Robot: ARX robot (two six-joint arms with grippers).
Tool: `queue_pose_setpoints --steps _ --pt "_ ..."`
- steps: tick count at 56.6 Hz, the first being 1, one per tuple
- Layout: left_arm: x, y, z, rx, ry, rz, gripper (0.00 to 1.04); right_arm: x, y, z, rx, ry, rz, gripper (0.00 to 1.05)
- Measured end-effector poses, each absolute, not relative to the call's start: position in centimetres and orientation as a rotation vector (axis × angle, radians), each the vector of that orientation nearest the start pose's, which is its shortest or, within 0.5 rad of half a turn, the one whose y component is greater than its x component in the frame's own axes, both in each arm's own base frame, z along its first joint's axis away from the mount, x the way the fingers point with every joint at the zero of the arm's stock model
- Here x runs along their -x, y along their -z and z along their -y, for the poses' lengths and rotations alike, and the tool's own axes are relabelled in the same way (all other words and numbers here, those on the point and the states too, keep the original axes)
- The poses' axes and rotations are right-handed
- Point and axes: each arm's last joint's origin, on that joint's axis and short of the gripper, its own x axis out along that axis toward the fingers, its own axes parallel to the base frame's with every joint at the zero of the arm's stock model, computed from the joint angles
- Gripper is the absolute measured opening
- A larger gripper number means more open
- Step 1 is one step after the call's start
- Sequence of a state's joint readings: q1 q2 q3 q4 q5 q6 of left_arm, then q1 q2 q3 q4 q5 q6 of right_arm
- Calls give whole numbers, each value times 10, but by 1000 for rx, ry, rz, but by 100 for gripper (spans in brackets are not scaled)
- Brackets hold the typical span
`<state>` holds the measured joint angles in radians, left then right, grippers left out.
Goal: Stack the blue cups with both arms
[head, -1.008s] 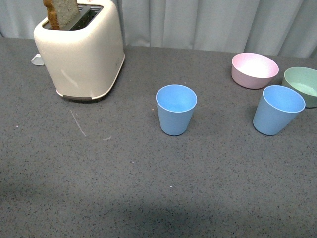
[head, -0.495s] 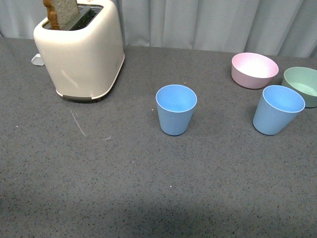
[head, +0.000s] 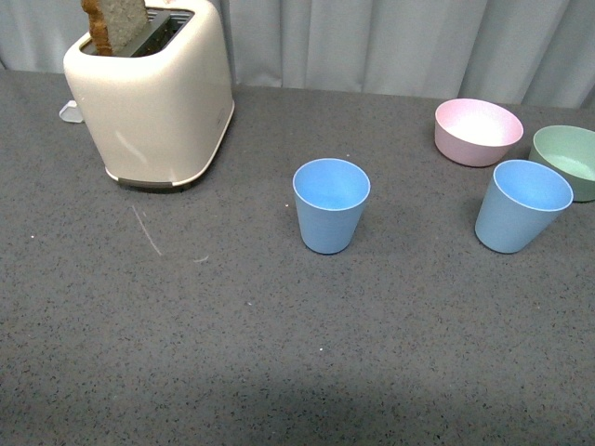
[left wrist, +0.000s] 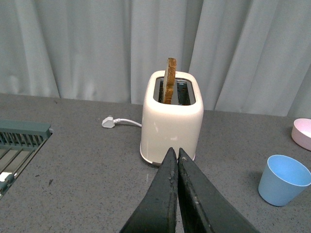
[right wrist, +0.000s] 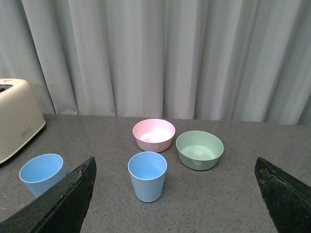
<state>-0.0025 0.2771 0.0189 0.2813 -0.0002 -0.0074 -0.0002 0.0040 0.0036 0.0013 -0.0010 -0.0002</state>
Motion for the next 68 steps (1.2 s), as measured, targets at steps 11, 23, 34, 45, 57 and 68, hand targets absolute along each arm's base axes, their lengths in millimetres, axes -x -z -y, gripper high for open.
queue_pose_setpoints --steps 11,23,34,45,57,68 --pt "-111 -173 0 7 2 23 4 -98 -165 0 0 -1 1 95" --pt "-107 -173 0 7 2 22 4 -98 -165 0 0 -1 1 95" --pt "-97 -170 0 7 2 17 4 -98 -165 0 0 -1 1 95" --pt "-97 -170 0 8 3 16 17 -98 -165 0 0 -1 1 95" --pt "-97 -170 0 8 3 17 67 -98 -164 0 16 17 -9 95" --pt "-97 -170 0 6 3 17 99 -114 -159 0 168 126 -141 95"
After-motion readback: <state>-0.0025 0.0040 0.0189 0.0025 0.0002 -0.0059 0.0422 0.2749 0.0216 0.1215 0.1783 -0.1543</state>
